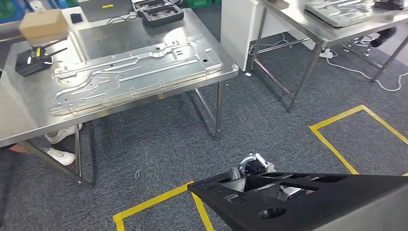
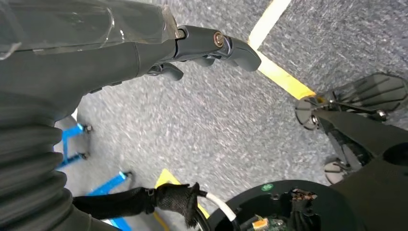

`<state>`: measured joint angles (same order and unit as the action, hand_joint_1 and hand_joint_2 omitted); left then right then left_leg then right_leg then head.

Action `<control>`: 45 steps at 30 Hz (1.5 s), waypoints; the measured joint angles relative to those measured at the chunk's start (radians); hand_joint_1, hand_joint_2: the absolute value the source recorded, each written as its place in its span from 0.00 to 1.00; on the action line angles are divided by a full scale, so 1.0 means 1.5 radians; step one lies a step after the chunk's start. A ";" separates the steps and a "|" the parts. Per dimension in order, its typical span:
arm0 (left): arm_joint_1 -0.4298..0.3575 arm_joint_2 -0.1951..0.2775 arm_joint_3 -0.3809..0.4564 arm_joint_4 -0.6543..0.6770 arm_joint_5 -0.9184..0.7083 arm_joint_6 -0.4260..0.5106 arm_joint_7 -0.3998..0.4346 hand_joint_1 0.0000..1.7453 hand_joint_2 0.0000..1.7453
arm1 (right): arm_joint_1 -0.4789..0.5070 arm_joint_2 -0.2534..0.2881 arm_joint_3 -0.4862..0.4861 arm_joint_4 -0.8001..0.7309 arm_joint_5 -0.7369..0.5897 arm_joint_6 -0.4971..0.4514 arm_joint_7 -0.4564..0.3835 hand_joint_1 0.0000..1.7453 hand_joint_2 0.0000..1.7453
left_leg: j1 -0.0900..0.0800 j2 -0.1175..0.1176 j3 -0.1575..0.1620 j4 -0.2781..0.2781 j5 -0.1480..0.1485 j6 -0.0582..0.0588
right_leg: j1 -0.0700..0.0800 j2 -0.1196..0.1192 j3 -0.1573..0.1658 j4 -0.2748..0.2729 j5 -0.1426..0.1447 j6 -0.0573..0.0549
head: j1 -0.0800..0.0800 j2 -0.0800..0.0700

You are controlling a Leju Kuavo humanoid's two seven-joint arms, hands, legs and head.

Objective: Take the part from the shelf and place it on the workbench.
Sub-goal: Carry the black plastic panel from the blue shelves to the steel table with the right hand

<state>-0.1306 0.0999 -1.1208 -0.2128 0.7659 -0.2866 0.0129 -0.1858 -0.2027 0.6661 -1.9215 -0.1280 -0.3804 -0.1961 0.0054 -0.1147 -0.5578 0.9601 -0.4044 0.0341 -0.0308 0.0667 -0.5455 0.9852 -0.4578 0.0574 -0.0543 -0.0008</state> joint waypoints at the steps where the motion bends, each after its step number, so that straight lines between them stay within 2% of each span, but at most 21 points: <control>1: 0.001 0.000 0.000 0.000 0.000 0.000 -0.002 0.00 1.00 | -0.001 0.000 0.000 0.000 0.000 0.000 0.000 1.00 1.00 | 0.000 -0.006 -0.002 0.000 0.000 -0.004 | 0.002 -0.003 0.001 -0.002 -0.002 -0.006 | 0.000 0.000; 2: 0.002 0.000 0.000 0.000 0.000 0.000 -0.003 0.00 1.00 | -0.002 0.000 0.000 0.000 -0.001 0.000 0.000 1.00 1.00 | 0.002 -0.011 -0.003 -0.001 0.001 -0.007 | 0.002 -0.011 0.001 -0.002 -0.001 -0.011 | 0.000 0.000; 4: 0.005 -0.001 0.000 0.000 -0.001 -0.001 -0.004 0.00 1.00 | -0.004 0.000 0.000 0.000 -0.001 0.000 0.000 1.00 1.00 | 0.003 0.006 -0.013 0.017 -0.010 -0.013 | 0.003 -0.026 0.003 -0.004 0.000 -0.021 | -0.001 0.000; 7: 0.004 -0.002 0.000 0.000 -0.001 0.002 -0.003 0.00 1.00 | -0.002 -0.001 -0.001 0.000 -0.002 0.000 0.000 1.00 1.00 | 0.002 0.056 -0.072 0.137 -0.065 -0.018 | 0.006 -0.048 0.005 -0.005 -0.003 -0.030 | -0.002 0.000; 9: 0.004 -0.003 0.000 0.000 -0.001 0.006 -0.001 0.00 1.00 | -0.001 -0.001 -0.001 -0.001 -0.003 0.000 0.000 1.00 1.00 | 0.002 0.065 -0.107 0.200 -0.080 -0.019 | 0.008 -0.064 0.007 -0.005 -0.005 -0.032 | -0.003 0.000; 10: 0.004 -0.003 0.000 0.000 -0.001 0.006 -0.001 0.00 1.00 | -0.001 -0.001 -0.001 -0.001 -0.003 0.000 0.000 1.00 1.00 | 0.002 0.067 -0.106 0.196 -0.070 -0.018 | 0.009 -0.072 0.009 -0.005 -0.007 -0.033 | -0.003 0.000; 13: 0.003 -0.003 0.000 0.000 -0.002 0.007 0.000 0.00 1.00 | -0.001 -0.001 -0.001 -0.001 -0.003 0.000 0.000 1.00 1.00 | -0.004 0.096 -0.045 0.069 -0.009 -0.008 | 0.012 -0.094 0.020 -0.005 -0.016 -0.029 | -0.003 0.000; 15: 0.001 -0.003 0.000 0.000 -0.002 0.010 -0.001 0.00 1.00 | -0.001 -0.001 -0.001 -0.001 -0.003 0.000 0.000 1.00 1.00 | -0.011 0.115 -0.019 0.014 0.006 -0.001 | 0.016 -0.108 0.025 -0.005 -0.022 -0.023 | -0.002 0.000; 18: 0.002 -0.004 0.000 0.000 -0.002 0.013 -0.001 0.00 1.00 | -0.003 -0.002 -0.001 -0.001 -0.003 0.001 0.000 1.00 1.00 | -0.012 0.099 -0.016 0.005 0.006 0.007 | 0.016 -0.122 0.032 -0.007 -0.028 -0.014 | -0.001 0.000; 20: 0.004 -0.006 0.000 0.000 -0.001 0.013 -0.001 0.00 1.00 | -0.004 -0.002 -0.001 -0.002 -0.002 0.001 0.001 1.00 1.00 | -0.007 0.085 -0.011 -0.002 0.009 0.013 | 0.014 -0.096 0.024 0.022 -0.048 -0.006 | 0.001 0.000; 22: 0.002 -0.007 0.000 0.000 0.001 0.013 -0.001 0.00 1.00 | -0.003 -0.003 -0.001 -0.002 0.001 0.002 0.004 1.00 1.00 | -0.004 0.071 -0.008 -0.004 0.011 0.018 | 0.011 -0.059 -0.016 0.104 -0.087 0.000 | 0.002 0.000; 24: 0.000 -0.009 0.000 0.000 0.003 0.014 -0.002 0.00 1.00 | -0.001 -0.004 -0.001 -0.001 0.005 0.000 0.009 1.00 1.00 | -0.003 0.055 -0.007 -0.004 0.011 0.020 | 0.011 -0.050 -0.059 0.179 -0.107 0.004 | 0.003 0.000; 25: 0.001 -0.010 0.000 0.000 0.004 0.014 -0.003 0.00 1.00 | -0.001 -0.004 -0.001 -0.001 0.008 -0.002 0.011 1.00 1.00 | -0.003 0.048 -0.006 -0.004 0.010 0.020 | 0.010 -0.050 -0.068 0.185 -0.099 0.006 | 0.003 0.000; 28: 0.003 -0.013 0.000 0.000 0.003 0.013 -0.004 0.00 1.00 | -0.001 -0.005 -0.001 -0.001 0.021 -0.011 0.016 1.00 1.00 | -0.002 0.032 -0.002 -0.002 0.007 0.015 | 0.007 -0.044 -0.029 0.070 -0.024 0.008 | 0.003 0.000; 30: 0.002 -0.014 0.000 0.000 0.001 0.013 -0.004 0.00 1.00 | -0.002 -0.005 -0.001 -0.001 0.026 -0.014 0.017 1.00 1.00 | -0.004 0.025 -0.001 0.001 0.003 0.008 | 0.005 -0.036 -0.005 0.007 0.002 0.002 | 0.003 0.000; 33: 0.003 -0.013 0.000 0.000 0.000 0.017 -0.005 0.00 1.00 | -0.002 -0.005 -0.001 -0.001 0.030 -0.014 0.017 1.00 1.00 | -0.003 0.026 -0.003 0.001 0.001 -0.003 | 0.008 -0.037 -0.003 -0.003 0.006 -0.017 | 0.003 0.000; 35: 0.004 -0.013 0.000 0.000 0.000 0.020 -0.007 0.00 1.00 | -0.002 -0.005 -0.001 -0.001 0.031 -0.014 0.017 1.00 1.00 | -0.002 0.042 -0.014 0.027 -0.017 -0.010 | 0.007 -0.041 -0.002 -0.004 0.008 -0.026 | 0.002 0.000; 38: 0.003 -0.013 0.000 0.000 -0.001 0.025 -0.011 0.00 1.00 | -0.001 -0.005 -0.001 -0.001 0.035 -0.015 0.017 1.00 1.00 | 0.000 0.064 -0.073 0.156 -0.079 -0.019 | 0.008 -0.045 -0.003 -0.005 0.008 -0.033 | 0.001 0.000; 40: 0.002 -0.013 0.000 0.000 -0.001 0.029 -0.013 0.00 1.00 | 0.000 -0.005 -0.001 -0.001 0.038 -0.015 0.017 1.00 1.00 | 0.001 0.065 -0.096 0.205 -0.091 -0.021 | 0.008 -0.048 -0.002 -0.005 0.007 -0.034 | 0.001 0.000; 41: 0.002 -0.013 0.000 0.000 -0.001 0.030 -0.014 0.00 1.00 | 0.000 -0.005 -0.001 -0.001 0.039 -0.015 0.018 1.00 1.00 | 0.001 0.065 -0.088 0.188 -0.078 -0.021 | 0.008 -0.050 -0.001 -0.004 0.006 -0.034 | 0.001 0.000; 45: 0.000 -0.013 0.000 0.000 -0.003 0.042 -0.017 0.00 1.00 | 0.000 -0.005 -0.001 -0.001 0.044 -0.016 0.021 1.00 1.00 | -0.003 0.077 -0.006 0.019 -0.011 -0.008 | 0.011 -0.056 0.003 -0.004 0.001 -0.026 | 0.001 0.000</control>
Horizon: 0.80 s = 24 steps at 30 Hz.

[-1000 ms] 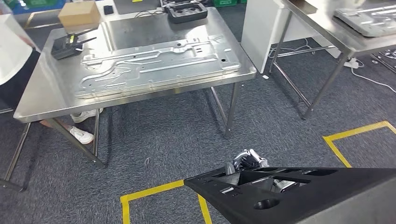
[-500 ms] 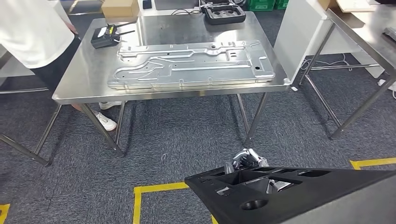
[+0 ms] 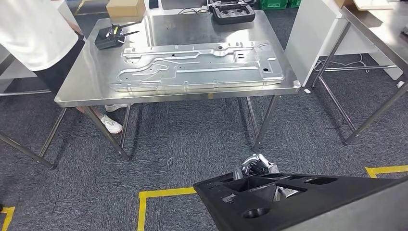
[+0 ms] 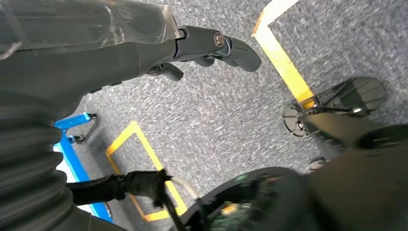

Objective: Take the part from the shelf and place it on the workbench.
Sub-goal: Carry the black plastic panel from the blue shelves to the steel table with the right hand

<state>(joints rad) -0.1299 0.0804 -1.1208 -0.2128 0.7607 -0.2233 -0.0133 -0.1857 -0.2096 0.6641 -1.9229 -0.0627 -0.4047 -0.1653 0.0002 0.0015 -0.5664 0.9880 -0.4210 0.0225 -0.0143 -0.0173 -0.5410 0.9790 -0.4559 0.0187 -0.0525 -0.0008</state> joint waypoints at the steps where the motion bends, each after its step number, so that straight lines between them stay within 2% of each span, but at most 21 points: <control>1: 0.000 0.000 0.000 0.000 -0.001 0.001 -0.001 0.00 1.00 | 0.000 0.000 0.000 0.000 0.000 0.000 0.001 1.00 1.00 | -0.003 0.002 0.005 -0.013 0.001 0.003 | 0.001 -0.001 0.000 0.000 -0.001 0.003 | 0.000 0.000; 4: 0.000 -0.001 0.000 0.000 -0.002 0.002 -0.003 0.00 1.00 | 0.001 0.000 0.000 -0.001 0.000 -0.001 0.001 1.00 1.00 | -0.003 -0.002 0.011 -0.021 0.003 0.014 | 0.000 -0.002 0.003 0.001 -0.006 0.014 | 0.001 0.000; 5: 0.000 -0.002 0.000 0.000 -0.003 0.002 -0.004 0.00 1.00 | 0.001 0.000 0.000 -0.001 0.000 -0.001 0.001 1.00 1.00 | -0.001 -0.003 0.014 -0.024 0.005 0.018 | 0.000 0.000 -0.002 0.015 -0.015 0.018 | 0.001 0.000; 6: -0.001 -0.003 0.000 0.000 -0.003 0.002 -0.005 0.00 1.00 | 0.002 0.000 0.000 -0.001 0.000 -0.001 0.001 1.00 1.00 | 0.001 -0.004 0.018 -0.027 0.006 0.022 | -0.001 0.003 -0.014 0.042 -0.031 0.021 | 0.001 0.000; 8: -0.002 -0.004 0.000 0.000 -0.004 0.002 -0.005 0.00 1.00 | 0.005 0.000 0.000 -0.001 0.000 -0.001 0.000 1.00 1.00 | 0.001 -0.005 0.020 -0.027 0.004 0.026 | -0.001 0.007 -0.058 0.131 -0.071 0.026 | 0.001 0.000; 9: -0.001 -0.004 0.000 0.000 -0.004 0.002 -0.006 0.00 1.00 | 0.007 -0.001 0.000 -0.001 0.000 -0.001 0.000 1.00 1.00 | 0.000 -0.006 0.020 -0.027 0.003 0.027 | -0.001 0.007 -0.081 0.170 -0.082 0.028 | 0.001 0.000; 10: -0.001 -0.004 0.000 0.000 -0.004 0.002 -0.006 0.00 1.00 | 0.010 -0.001 0.000 -0.001 0.000 -0.001 0.000 1.00 1.00 | 0.000 -0.008 0.021 -0.027 0.002 0.028 | -0.002 0.007 -0.094 0.189 -0.082 0.029 | 0.001 0.000; 11: 0.000 -0.004 0.000 0.000 -0.004 0.002 -0.005 0.00 1.00 | 0.011 -0.001 0.000 -0.001 0.001 -0.002 -0.001 1.00 1.00 | 0.000 -0.010 0.023 -0.027 0.001 0.027 | -0.002 0.007 -0.094 0.182 -0.068 0.029 | 0.001 0.000; 12: 0.000 -0.005 0.000 0.000 -0.004 0.002 -0.005 0.00 1.00 | 0.013 -0.001 0.000 -0.001 0.001 -0.002 -0.001 1.00 1.00 | 0.000 -0.012 0.025 -0.027 -0.001 0.026 | -0.002 0.007 -0.081 0.148 -0.043 0.029 | 0.001 0.000; 14: 0.000 -0.005 0.000 0.000 -0.004 0.002 -0.005 0.00 1.00 | 0.014 -0.001 0.000 -0.001 0.003 -0.003 -0.004 1.00 1.00 | -0.001 -0.016 0.030 -0.026 -0.006 0.021 | -0.002 0.009 -0.039 0.052 0.003 0.026 | 0.001 0.000; 15: -0.001 -0.005 0.000 0.000 -0.004 0.002 -0.005 0.00 1.00 | 0.015 -0.001 0.000 -0.001 0.004 -0.003 -0.005 1.00 1.00 | -0.002 -0.017 0.032 -0.025 -0.009 0.018 | -0.002 0.011 -0.024 0.019 0.015 0.023 | 0.001 0.000; 16: -0.001 -0.005 0.000 0.000 -0.004 0.002 -0.004 0.00 1.00 | 0.016 -0.001 0.000 -0.002 0.005 -0.003 -0.006 1.00 1.00 | -0.003 -0.017 0.032 -0.025 -0.011 0.015 | -0.001 0.012 -0.017 0.001 0.018 0.019 | 0.001 0.000; 19: -0.001 -0.004 0.000 0.000 -0.004 0.006 -0.002 0.00 1.00 | 0.017 -0.001 0.000 -0.003 0.008 -0.003 -0.009 1.00 1.00 | -0.002 -0.017 0.033 -0.023 -0.016 0.007 | 0.000 0.012 -0.014 -0.004 0.016 0.006 | 0.001 0.000; 20: -0.001 -0.004 0.000 0.000 -0.004 0.008 -0.002 0.00 1.00 | 0.018 -0.001 0.000 -0.004 0.009 -0.003 -0.010 1.00 1.00 | -0.001 -0.016 0.028 -0.010 -0.024 0.003 | -0.001 0.011 -0.013 -0.005 0.016 0.002 | 0.000 0.000; 21: -0.001 -0.004 0.000 0.000 -0.004 0.011 -0.001 0.00 1.00 | 0.020 -0.001 0.000 -0.005 0.011 -0.004 -0.011 1.00 1.00 | 0.000 -0.014 0.017 0.016 -0.039 -0.001 | -0.002 0.010 -0.012 -0.006 0.016 -0.002 | 0.000 0.000; 22: -0.001 -0.003 0.000 0.000 -0.004 0.012 0.000 0.00 1.00 | 0.022 -0.001 -0.001 -0.006 0.012 -0.004 -0.012 1.00 1.00 | 0.001 -0.013 -0.003 0.058 -0.058 -0.005 | -0.003 0.009 -0.011 -0.006 0.015 -0.005 | -0.001 0.000; 24: -0.001 -0.003 0.000 0.000 -0.003 0.013 0.003 0.00 1.00 | 0.028 -0.001 -0.001 -0.007 0.013 -0.005 -0.013 1.00 1.00 | 0.003 -0.012 -0.055 0.155 -0.095 -0.010 | -0.003 0.008 -0.010 -0.006 0.013 -0.008 | -0.002 0.000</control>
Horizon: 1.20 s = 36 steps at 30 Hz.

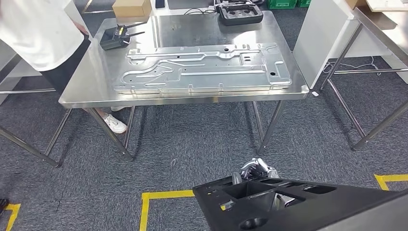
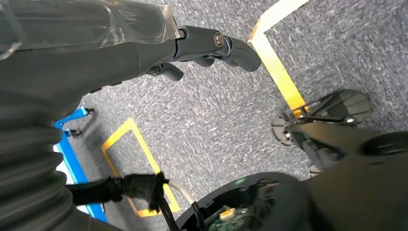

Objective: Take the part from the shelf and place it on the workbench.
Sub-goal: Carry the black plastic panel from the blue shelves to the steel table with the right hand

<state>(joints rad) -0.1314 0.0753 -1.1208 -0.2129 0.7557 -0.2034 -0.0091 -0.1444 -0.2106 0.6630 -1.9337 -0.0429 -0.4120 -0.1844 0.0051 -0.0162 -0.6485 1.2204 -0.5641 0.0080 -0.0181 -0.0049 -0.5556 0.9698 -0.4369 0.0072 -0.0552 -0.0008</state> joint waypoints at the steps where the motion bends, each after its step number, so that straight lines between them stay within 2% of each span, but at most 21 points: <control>1: 0.000 0.000 0.000 0.000 0.000 0.000 0.001 0.00 1.00 | 0.002 0.000 0.000 0.000 0.000 0.000 0.000 1.00 1.00 | 0.000 0.000 -0.018 0.028 -0.005 -0.001 | 0.000 0.000 0.001 0.000 -0.001 0.000 | 0.000 0.000; 2: 0.001 0.000 0.000 0.000 0.001 0.001 0.002 0.00 1.00 | 0.004 0.000 0.000 0.000 0.001 0.000 0.000 1.00 1.00 | 0.001 0.000 -0.022 0.028 0.005 -0.001 | 0.000 0.000 0.003 0.000 -0.003 0.000 | 0.000 0.000; 3: 0.001 0.000 0.000 0.000 0.002 0.001 0.001 0.00 1.00 | 0.005 0.000 0.000 0.000 0.001 0.000 -0.001 1.00 1.00 | 0.001 0.001 -0.012 -0.001 0.026 0.000 | 0.000 0.000 0.005 0.000 -0.004 0.001 | 0.000 0.000; 5: 0.000 0.000 0.000 0.000 0.003 0.001 0.000 0.00 1.00 | 0.006 0.000 0.000 0.000 0.001 0.001 -0.003 1.00 1.00 | 0.000 0.006 0.031 -0.102 0.078 0.005 | 0.001 0.000 0.011 0.000 -0.008 0.005 | 0.000 0.000; 7: 0.000 0.000 0.000 0.000 0.004 0.002 -0.002 0.00 1.00 | 0.006 0.001 0.000 0.000 0.001 0.002 -0.004 1.00 1.00 | -0.004 0.010 0.057 -0.165 0.101 0.012 | 0.004 0.000 0.014 0.001 -0.012 0.011 | 0.000 0.000; 10: 0.000 0.000 0.000 0.000 0.004 0.002 -0.005 0.00 1.00 | 0.006 0.001 0.000 -0.001 0.001 0.002 -0.005 1.00 1.00 | -0.006 0.009 0.061 -0.174 0.101 0.022 | 0.003 -0.001 0.017 0.000 -0.017 0.021 | 0.000 0.000; 12: 0.000 -0.001 0.000 0.000 0.005 0.002 -0.007 0.00 1.00 | 0.005 0.001 0.000 -0.001 0.001 0.002 -0.005 1.00 1.00 | -0.004 0.008 0.066 -0.178 0.102 0.030 | 0.002 0.000 0.007 0.027 -0.035 0.027 | 0.001 0.000; 15: 0.000 -0.002 0.000 0.000 0.006 0.002 -0.009 0.00 1.00 | 0.006 0.001 0.000 -0.003 0.001 0.002 -0.005 1.00 1.00 | -0.003 0.008 0.071 -0.179 0.100 0.038 | 0.002 0.001 -0.059 0.159 -0.095 0.032 | 0.001 0.000; 16: 0.000 -0.002 0.000 0.000 0.007 0.002 -0.009 0.00 1.00 | 0.006 0.001 0.000 -0.003 0.001 0.002 -0.005 1.00 1.00 | -0.004 0.007 0.072 -0.179 0.099 0.039 | 0.002 0.001 -0.079 0.194 -0.103 0.033 | 0.001 0.000; 17: 0.001 -0.002 0.000 0.000 0.007 0.002 -0.009 0.00 1.00 | 0.006 0.001 0.000 -0.003 0.001 0.002 -0.005 1.00 1.00 | -0.004 0.006 0.073 -0.179 0.097 0.039 | 0.002 0.001 -0.088 0.204 -0.098 0.033 | 0.001 0.000; 18: 0.001 -0.003 0.000 0.000 0.007 0.002 -0.009 0.00 1.00 | 0.006 0.001 0.000 -0.003 0.001 0.002 -0.005 1.00 1.00 | -0.004 0.004 0.075 -0.179 0.096 0.039 | 0.002 0.001 -0.084 0.186 -0.079 0.033 | 0.001 0.000; 20: 0.001 -0.004 0.000 0.000 0.008 0.002 -0.009 0.00 1.00 | 0.006 0.001 0.000 -0.003 0.001 0.002 -0.005 1.00 1.00 | -0.003 0.001 0.083 -0.179 0.091 0.035 | 0.002 0.001 -0.044 0.091 -0.026 0.031 | 0.001 0.000; 22: 0.001 -0.005 0.000 0.000 0.009 0.002 -0.009 0.00 1.00 | 0.004 0.001 -0.001 -0.003 0.001 0.002 -0.005 1.00 1.00 | -0.006 -0.001 0.087 -0.178 0.086 0.029 | 0.003 0.002 -0.010 0.017 0.003 0.026 | 0.001 0.000; 25: 0.000 -0.005 0.000 0.000 0.009 0.005 -0.007 0.00 1.00 | 0.001 0.001 -0.003 -0.005 0.001 0.003 -0.005 1.00 1.00 | -0.006 -0.001 0.087 -0.178 0.082 0.020 | 0.005 0.003 -0.005 0.003 0.004 0.016 | 0.001 0.000; 27: 0.000 -0.005 0.000 0.000 0.010 0.011 -0.005 0.00 1.00 | 0.001 0.001 -0.004 -0.006 0.001 0.004 -0.005 1.00 1.00 | -0.005 0.000 0.079 -0.160 0.069 0.013 | 0.003 0.001 -0.003 0.001 0.004 0.009 | 0.001 0.000; 28: 0.001 -0.005 0.000 0.000 0.010 0.013 -0.005 0.00 1.00 | 0.001 0.001 -0.004 -0.006 0.001 0.004 -0.005 1.00 1.00 | -0.004 0.001 0.066 -0.132 0.054 0.010 | 0.002 0.000 -0.002 0.000 0.004 0.006 | 0.000 0.000; 30: 0.001 -0.005 0.000 0.000 0.011 0.017 -0.003 0.00 1.00 | 0.001 0.001 -0.004 -0.006 0.000 0.005 -0.005 1.00 1.00 | -0.002 0.003 0.020 -0.040 0.015 0.003 | 0.001 0.000 -0.002 0.000 0.003 0.003 | -0.001 0.000; 32: 0.002 -0.005 0.000 0.000 0.011 0.021 -0.001 0.00 1.00 | 0.001 0.001 -0.004 -0.006 -0.002 0.007 -0.004 1.00 1.00 | -0.001 0.003 -0.020 0.028 -0.001 0.001 | 0.002 0.000 -0.001 0.000 0.001 0.002 | -0.001 0.000; 33: 0.002 -0.005 0.000 0.000 0.011 0.022 0.000 0.00 1.00 | 0.001 0.001 -0.004 -0.006 -0.005 0.008 -0.003 1.00 1.00 | -0.001 0.003 -0.022 0.024 0.010 0.001 | 0.002 0.001 0.000 0.000 0.001 0.002 | -0.001 0.000; 34: 0.003 -0.005 0.000 0.000 0.011 0.022 0.001 0.00 1.00 | 0.001 0.001 -0.004 -0.006 -0.008 0.008 -0.002 1.00 1.00 | -0.001 0.003 -0.010 -0.007 0.031 0.003 | 0.002 0.002 0.002 0.000 0.000 0.002 | -0.001 0.000; 36: 0.003 -0.005 0.000 0.000 0.011 0.022 0.001 0.00 1.00 | 0.001 0.001 -0.004 -0.006 -0.015 0.010 -0.001 1.00 1.00 | -0.002 -0.002 0.034 -0.107 0.078 0.008 | 0.003 0.006 0.004 0.000 -0.002 0.005 | -0.001 0.000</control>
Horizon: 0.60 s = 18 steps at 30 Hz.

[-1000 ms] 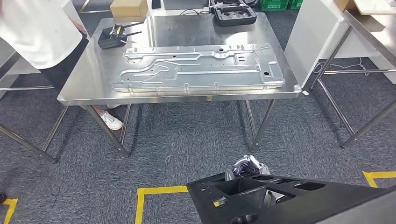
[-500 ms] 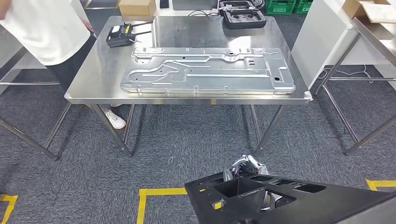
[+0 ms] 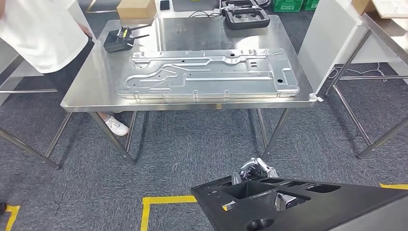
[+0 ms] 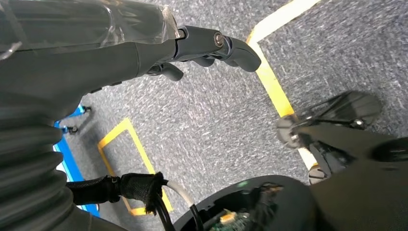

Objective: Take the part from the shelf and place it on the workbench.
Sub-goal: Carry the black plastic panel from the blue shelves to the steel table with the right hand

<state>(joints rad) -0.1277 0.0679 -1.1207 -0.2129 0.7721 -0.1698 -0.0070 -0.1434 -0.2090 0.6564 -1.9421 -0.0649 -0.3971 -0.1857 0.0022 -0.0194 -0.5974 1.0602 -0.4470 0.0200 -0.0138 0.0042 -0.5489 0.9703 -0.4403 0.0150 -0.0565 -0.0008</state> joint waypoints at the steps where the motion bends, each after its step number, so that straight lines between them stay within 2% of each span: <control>1: 0.000 0.000 0.000 0.000 0.000 0.000 0.000 0.00 1.00 | 0.000 0.000 0.000 0.000 -0.003 0.001 0.000 1.00 1.00 | -0.001 -0.002 0.016 -0.038 0.014 0.003 | 0.001 0.002 0.000 0.000 -0.001 0.003 | 0.000 0.000; 2: 0.000 0.000 0.000 0.000 0.000 0.000 0.000 0.00 1.00 | -0.001 0.000 0.000 0.000 -0.004 0.002 0.000 1.00 1.00 | -0.003 -0.004 0.026 -0.059 0.019 0.006 | 0.002 0.004 0.001 0.000 -0.002 0.006 | 0.001 0.000; 3: 0.001 0.000 0.000 0.000 0.000 0.000 0.000 0.00 1.00 | -0.001 0.000 0.000 0.000 -0.006 0.003 0.000 1.00 1.00 | -0.005 -0.004 0.028 -0.066 0.018 0.009 | 0.002 0.005 0.001 0.000 -0.003 0.009 | 0.001 0.000; 6: 0.001 0.000 0.000 0.000 0.000 0.000 0.000 0.00 1.00 | -0.001 0.000 0.000 0.000 -0.006 0.004 -0.003 1.00 1.00 | -0.004 0.000 0.035 -0.071 0.020 0.020 | 0.000 0.005 -0.001 0.011 -0.013 0.019 | 0.002 0.000; 9: 0.001 -0.001 0.000 0.000 0.000 0.000 -0.001 0.00 1.00 | -0.002 0.000 0.000 0.000 -0.006 0.004 -0.006 1.00 1.00 | -0.001 0.001 0.039 -0.073 0.020 0.028 | -0.001 0.003 -0.027 0.071 -0.048 0.025 | 0.002 0.000; 12: 0.000 -0.001 0.000 0.000 0.000 0.000 -0.001 0.00 1.00 | -0.003 0.000 0.000 0.000 -0.006 0.004 -0.006 1.00 1.00 | -0.002 0.002 0.039 -0.073 0.020 0.029 | -0.001 0.003 -0.034 0.085 -0.056 0.025 | 0.002 0.000; 14: 0.001 -0.001 0.000 0.000 -0.001 0.003 -0.001 0.00 1.00 | -0.002 -0.001 0.000 0.000 -0.005 0.004 -0.006 1.00 1.00 | -0.003 0.002 0.040 -0.073 0.019 0.031 | -0.001 0.002 -0.067 0.149 -0.079 0.027 | 0.002 0.000; 15: 0.001 -0.001 0.000 0.000 -0.002 0.004 -0.002 0.00 1.00 | -0.001 -0.001 0.000 0.000 -0.005 0.004 -0.006 1.00 1.00 | -0.003 0.001 0.042 -0.073 0.017 0.031 | -0.001 0.002 -0.073 0.154 -0.070 0.028 | 0.002 0.000; 16: 0.002 -0.001 0.000 0.000 -0.003 0.006 -0.002 0.00 1.00 | 0.000 -0.001 0.000 0.000 -0.005 0.004 -0.006 1.00 1.00 | -0.003 0.001 0.046 -0.073 0.014 0.031 | -0.001 0.002 -0.070 0.141 -0.053 0.028 | 0.002 0.000; 18: 0.003 -0.001 0.000 0.000 -0.004 0.006 -0.002 0.00 1.00 | 0.000 0.000 0.000 0.000 -0.004 0.004 -0.006 1.00 1.00 | -0.006 0.000 0.053 -0.072 0.007 0.026 | 0.000 0.001 -0.025 0.037 0.001 0.023 | 0.002 0.000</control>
<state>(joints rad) -0.1232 0.0664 -1.1205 -0.2129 0.7660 -0.1614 -0.0099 -0.1434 -0.2097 0.6559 -1.9421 -0.0713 -0.3918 -0.1953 -0.0067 -0.0198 -0.5178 0.9528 -0.4369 0.0583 -0.0138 0.0060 -0.5868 1.0264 -0.4390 0.0493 -0.0527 -0.0008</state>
